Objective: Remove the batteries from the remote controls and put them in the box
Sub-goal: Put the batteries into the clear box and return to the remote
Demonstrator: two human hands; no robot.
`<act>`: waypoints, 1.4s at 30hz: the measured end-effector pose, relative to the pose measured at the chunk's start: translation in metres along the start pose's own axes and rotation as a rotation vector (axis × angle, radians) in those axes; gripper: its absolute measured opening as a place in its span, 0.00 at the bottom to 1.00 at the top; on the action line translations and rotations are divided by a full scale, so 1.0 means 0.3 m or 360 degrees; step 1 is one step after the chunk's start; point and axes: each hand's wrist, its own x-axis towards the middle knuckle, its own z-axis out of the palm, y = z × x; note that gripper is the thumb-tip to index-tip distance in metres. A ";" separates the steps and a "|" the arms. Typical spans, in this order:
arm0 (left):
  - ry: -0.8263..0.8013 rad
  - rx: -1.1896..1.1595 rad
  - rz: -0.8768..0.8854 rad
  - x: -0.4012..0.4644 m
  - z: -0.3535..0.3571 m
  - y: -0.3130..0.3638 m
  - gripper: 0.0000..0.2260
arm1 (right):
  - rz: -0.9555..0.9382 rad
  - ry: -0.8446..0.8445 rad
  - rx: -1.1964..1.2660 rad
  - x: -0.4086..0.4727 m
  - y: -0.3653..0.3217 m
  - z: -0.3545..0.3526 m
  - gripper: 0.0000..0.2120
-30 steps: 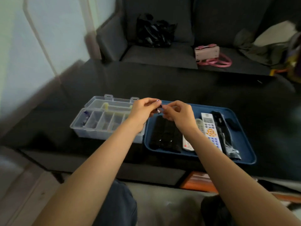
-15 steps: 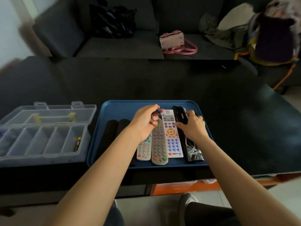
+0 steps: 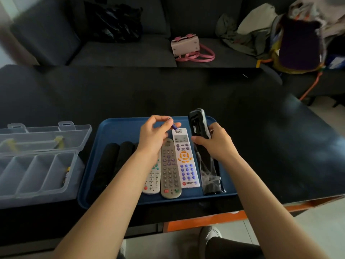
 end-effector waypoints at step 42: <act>0.0000 0.1253 0.0937 0.039 -0.025 -0.058 0.07 | -0.0024 -0.0354 0.0948 -0.074 -0.067 0.078 0.06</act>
